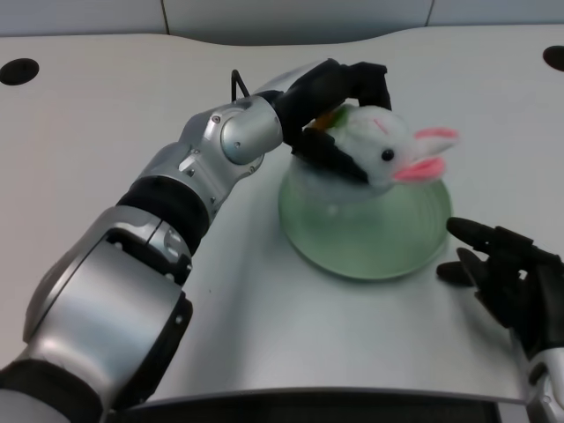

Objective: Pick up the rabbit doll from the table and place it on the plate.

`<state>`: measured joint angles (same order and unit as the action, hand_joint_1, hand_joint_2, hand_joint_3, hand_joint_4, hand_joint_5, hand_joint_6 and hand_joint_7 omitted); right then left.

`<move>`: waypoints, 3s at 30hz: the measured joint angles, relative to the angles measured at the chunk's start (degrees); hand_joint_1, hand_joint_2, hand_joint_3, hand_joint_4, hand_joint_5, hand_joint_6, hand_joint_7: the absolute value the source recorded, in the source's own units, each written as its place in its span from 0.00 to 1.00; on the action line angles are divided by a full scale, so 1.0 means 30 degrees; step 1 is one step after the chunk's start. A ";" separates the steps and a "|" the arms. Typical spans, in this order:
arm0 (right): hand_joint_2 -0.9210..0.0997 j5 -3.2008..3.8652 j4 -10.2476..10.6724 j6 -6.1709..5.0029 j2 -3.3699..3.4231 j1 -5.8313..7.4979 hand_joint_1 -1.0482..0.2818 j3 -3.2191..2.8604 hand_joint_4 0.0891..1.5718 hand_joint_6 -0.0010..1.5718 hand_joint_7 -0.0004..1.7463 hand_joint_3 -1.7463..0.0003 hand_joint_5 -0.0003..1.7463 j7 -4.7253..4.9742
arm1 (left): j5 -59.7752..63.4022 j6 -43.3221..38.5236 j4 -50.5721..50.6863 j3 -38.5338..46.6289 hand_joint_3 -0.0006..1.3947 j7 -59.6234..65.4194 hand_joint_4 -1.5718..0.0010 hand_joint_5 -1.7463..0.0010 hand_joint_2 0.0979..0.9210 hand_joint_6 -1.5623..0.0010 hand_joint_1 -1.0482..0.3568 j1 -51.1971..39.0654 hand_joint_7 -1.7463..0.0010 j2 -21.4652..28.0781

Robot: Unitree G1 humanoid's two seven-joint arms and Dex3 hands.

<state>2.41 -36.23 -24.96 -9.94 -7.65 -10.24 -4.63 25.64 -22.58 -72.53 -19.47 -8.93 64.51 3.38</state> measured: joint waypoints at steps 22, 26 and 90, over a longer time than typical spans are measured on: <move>0.00 -0.0029 0.0673 0.0104 0.0029 0.0510 0.48 0.0213 0.46 0.62 0.00 0.88 0.44 0.0090 | 0.1065 0.1348 -0.0750 -0.0734 0.02 0.0383 0.56 0.00 0.94 0.64 0.59 0.0154 0.00 -0.0666; 0.00 -0.0028 0.0677 0.0107 0.0029 0.0532 0.49 0.0235 0.47 0.62 0.00 0.88 0.44 0.0098 | 0.0877 0.1684 -0.0753 -0.0510 0.00 -0.0432 0.69 0.07 0.92 0.70 0.51 0.0205 0.26 -0.0781; 0.00 0.0081 0.0303 0.0115 0.0005 0.0348 0.48 0.0167 0.47 0.63 0.00 0.88 0.43 -0.0068 | -0.0686 -0.0792 0.2694 0.1092 0.01 -0.2239 0.97 0.98 1.00 0.95 0.15 -0.2672 0.98 0.5300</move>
<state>2.65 -35.32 -24.62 -9.93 -6.60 -9.74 -4.84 23.58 -24.95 -64.45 -16.19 -15.65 56.49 19.28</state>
